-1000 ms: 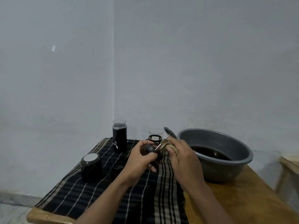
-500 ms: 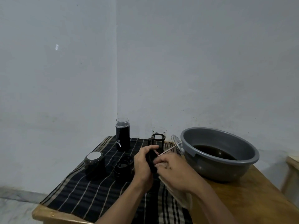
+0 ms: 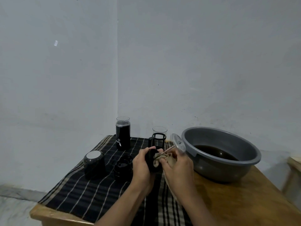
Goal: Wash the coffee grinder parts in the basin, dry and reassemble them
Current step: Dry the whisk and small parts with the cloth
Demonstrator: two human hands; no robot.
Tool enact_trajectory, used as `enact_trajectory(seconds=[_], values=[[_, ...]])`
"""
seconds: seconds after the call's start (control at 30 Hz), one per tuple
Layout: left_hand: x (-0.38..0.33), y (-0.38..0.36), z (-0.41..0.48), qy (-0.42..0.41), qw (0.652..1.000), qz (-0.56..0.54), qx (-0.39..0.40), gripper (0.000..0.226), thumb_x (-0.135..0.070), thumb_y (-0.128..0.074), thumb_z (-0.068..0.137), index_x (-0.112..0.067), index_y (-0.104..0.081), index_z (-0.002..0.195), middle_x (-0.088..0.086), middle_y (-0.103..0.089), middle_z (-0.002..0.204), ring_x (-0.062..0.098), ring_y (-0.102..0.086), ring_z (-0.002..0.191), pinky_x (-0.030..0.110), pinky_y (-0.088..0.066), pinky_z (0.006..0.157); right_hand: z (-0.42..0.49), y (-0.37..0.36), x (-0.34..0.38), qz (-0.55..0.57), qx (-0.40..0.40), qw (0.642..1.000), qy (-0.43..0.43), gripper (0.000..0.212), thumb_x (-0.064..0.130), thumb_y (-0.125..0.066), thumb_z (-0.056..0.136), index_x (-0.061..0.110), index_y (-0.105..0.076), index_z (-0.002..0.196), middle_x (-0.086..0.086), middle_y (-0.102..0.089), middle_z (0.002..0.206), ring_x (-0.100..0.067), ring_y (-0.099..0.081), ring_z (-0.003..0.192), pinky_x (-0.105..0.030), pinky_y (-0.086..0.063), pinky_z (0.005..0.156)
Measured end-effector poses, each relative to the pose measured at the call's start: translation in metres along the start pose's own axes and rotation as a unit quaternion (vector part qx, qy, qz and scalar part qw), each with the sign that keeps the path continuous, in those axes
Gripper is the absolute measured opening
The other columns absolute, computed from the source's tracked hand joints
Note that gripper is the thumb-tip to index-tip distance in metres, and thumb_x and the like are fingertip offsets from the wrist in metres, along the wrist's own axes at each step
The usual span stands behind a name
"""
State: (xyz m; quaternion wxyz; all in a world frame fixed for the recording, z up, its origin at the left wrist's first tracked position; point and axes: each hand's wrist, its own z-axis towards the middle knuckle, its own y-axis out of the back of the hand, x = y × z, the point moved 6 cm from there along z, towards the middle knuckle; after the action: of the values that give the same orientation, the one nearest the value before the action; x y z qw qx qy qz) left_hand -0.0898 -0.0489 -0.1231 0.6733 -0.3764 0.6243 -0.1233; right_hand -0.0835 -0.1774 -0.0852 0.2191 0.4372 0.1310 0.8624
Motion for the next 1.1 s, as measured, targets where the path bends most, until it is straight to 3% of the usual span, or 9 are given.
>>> enact_trajectory(seconds=[0.1,0.3,0.43,0.57,0.7,0.83,0.9,1.0,1.1], values=[[0.005,-0.003,-0.007,0.035,0.999,-0.015,0.028,0.031,-0.023,-0.046,0.104,-0.003,-0.067,0.113,0.022,-0.074,0.111,0.031,-0.072,0.095,0.044,-0.054,0.088,-0.001,0.004,-0.014,0.079,-0.024,0.995,-0.047,0.03,0.028,-0.079,0.081,0.027,-0.069,0.109,0.01,-0.071,0.098,-0.003,-0.068,0.093,-0.03,-0.06,0.082],[-0.006,0.004,-0.003,0.004,0.996,0.085,-0.009,0.036,-0.024,-0.043,0.105,-0.001,-0.071,0.101,0.019,-0.075,0.091,0.024,-0.073,0.071,0.033,-0.055,0.065,-0.015,0.005,-0.008,0.003,0.109,0.992,0.059,0.024,0.026,-0.071,0.091,0.039,-0.054,0.101,0.017,-0.06,0.104,0.007,-0.059,0.097,-0.011,-0.049,0.079],[0.004,-0.005,-0.015,0.042,0.968,0.24,0.06,0.044,-0.026,-0.037,0.107,-0.003,-0.071,0.091,0.015,-0.074,0.08,0.023,-0.069,0.066,0.032,-0.052,0.056,-0.003,0.003,-0.02,0.126,0.146,0.981,0.026,0.014,-0.006,-0.067,0.085,0.003,-0.062,0.095,0.009,-0.058,0.082,0.005,-0.061,0.076,-0.014,-0.051,0.07],[0.0,-0.01,-0.017,0.128,0.944,0.277,0.124,0.042,-0.024,-0.03,0.107,-0.006,-0.064,0.091,0.012,-0.066,0.067,0.025,-0.061,0.055,0.028,-0.044,0.039,0.009,0.0,-0.001,0.003,0.172,0.967,0.188,0.025,0.033,-0.073,0.076,0.018,-0.074,0.096,0.012,-0.053,0.096,-0.007,-0.05,0.098,-0.012,-0.04,0.089],[0.001,-0.007,-0.019,0.173,0.935,0.272,0.147,0.044,-0.028,-0.025,0.109,-0.002,-0.061,0.11,0.011,-0.068,0.071,0.026,-0.063,0.056,0.029,-0.047,0.037,0.019,-0.01,0.013,-0.067,0.314,0.92,0.226,0.022,0.013,-0.076,0.083,0.015,-0.076,0.105,0.018,-0.046,0.096,0.007,-0.044,0.094,-0.015,-0.037,0.088],[-0.003,-0.014,-0.015,0.137,0.949,0.26,0.118,0.044,-0.023,-0.029,0.106,0.006,-0.062,0.105,0.02,-0.066,0.072,0.032,-0.063,0.058,0.035,-0.05,0.044,0.011,0.005,0.002,0.056,0.209,0.97,0.108,0.008,0.007,-0.061,0.095,0.005,-0.058,0.102,0.003,-0.057,0.089,-0.003,-0.063,0.078,-0.019,-0.053,0.068],[-0.008,-0.013,-0.012,0.102,0.96,0.252,0.066,0.04,-0.021,-0.033,0.104,0.003,-0.064,0.094,0.019,-0.067,0.069,0.032,-0.064,0.059,0.039,-0.053,0.05,0.0,0.01,0.001,-0.043,0.168,0.981,0.09,0.006,0.019,-0.055,0.101,0.019,-0.061,0.103,0.01,-0.056,0.089,0.0,-0.058,0.08,-0.01,-0.046,0.068],[-0.01,-0.009,-0.006,0.032,0.964,0.265,0.011,0.04,-0.019,-0.034,0.103,-0.003,-0.068,0.092,0.013,-0.07,0.073,0.027,-0.065,0.068,0.039,-0.055,0.062,-0.02,0.009,0.001,-0.125,0.211,0.968,0.048,0.017,0.037,-0.045,0.105,0.038,-0.062,0.107,0.022,-0.055,0.097,0.004,-0.052,0.088,-0.008,-0.039,0.078],[-0.004,-0.004,-0.007,-0.013,0.965,0.26,-0.024,0.036,-0.016,-0.038,0.102,-0.009,-0.072,0.092,0.012,-0.074,0.082,0.026,-0.067,0.077,0.037,-0.054,0.071,-0.027,0.001,0.002,-0.055,0.267,0.962,-0.004,0.024,0.034,-0.049,0.104,0.026,-0.063,0.086,0.012,-0.062,0.086,-0.003,-0.058,0.082,-0.029,-0.05,0.079]])
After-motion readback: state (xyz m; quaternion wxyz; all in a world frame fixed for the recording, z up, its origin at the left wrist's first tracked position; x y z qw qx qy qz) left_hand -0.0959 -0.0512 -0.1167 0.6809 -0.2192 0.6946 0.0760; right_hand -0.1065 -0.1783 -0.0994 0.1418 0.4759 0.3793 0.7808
